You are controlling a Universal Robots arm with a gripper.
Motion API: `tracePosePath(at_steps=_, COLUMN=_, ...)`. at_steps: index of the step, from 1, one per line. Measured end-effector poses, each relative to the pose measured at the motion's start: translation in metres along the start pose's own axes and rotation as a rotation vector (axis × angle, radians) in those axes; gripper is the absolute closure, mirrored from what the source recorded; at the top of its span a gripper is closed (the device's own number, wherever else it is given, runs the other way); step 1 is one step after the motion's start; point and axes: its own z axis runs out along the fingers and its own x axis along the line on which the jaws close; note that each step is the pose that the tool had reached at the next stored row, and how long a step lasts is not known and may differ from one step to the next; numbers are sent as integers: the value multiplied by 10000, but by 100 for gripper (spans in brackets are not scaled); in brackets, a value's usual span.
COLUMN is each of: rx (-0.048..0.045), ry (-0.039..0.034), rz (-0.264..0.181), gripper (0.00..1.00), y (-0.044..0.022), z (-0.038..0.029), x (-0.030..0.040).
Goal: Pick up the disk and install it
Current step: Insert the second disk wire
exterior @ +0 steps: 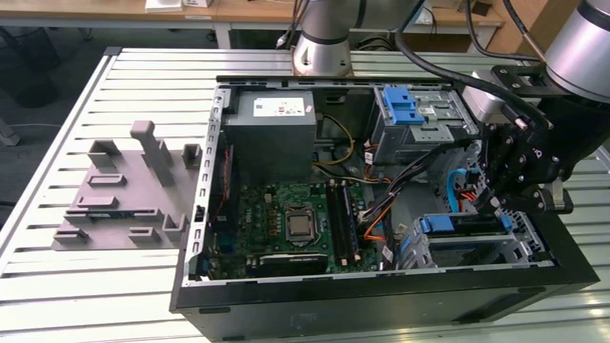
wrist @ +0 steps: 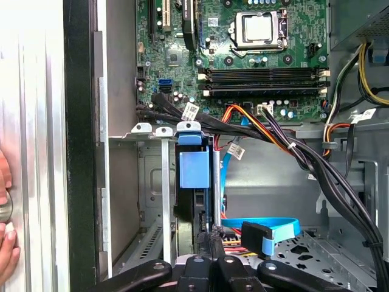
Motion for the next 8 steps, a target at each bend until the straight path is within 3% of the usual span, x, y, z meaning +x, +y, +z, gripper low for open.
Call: tracePosePath(at_steps=8, rx=13, ry=0, rz=-1, gripper=89, y=51, z=-1, x=3)
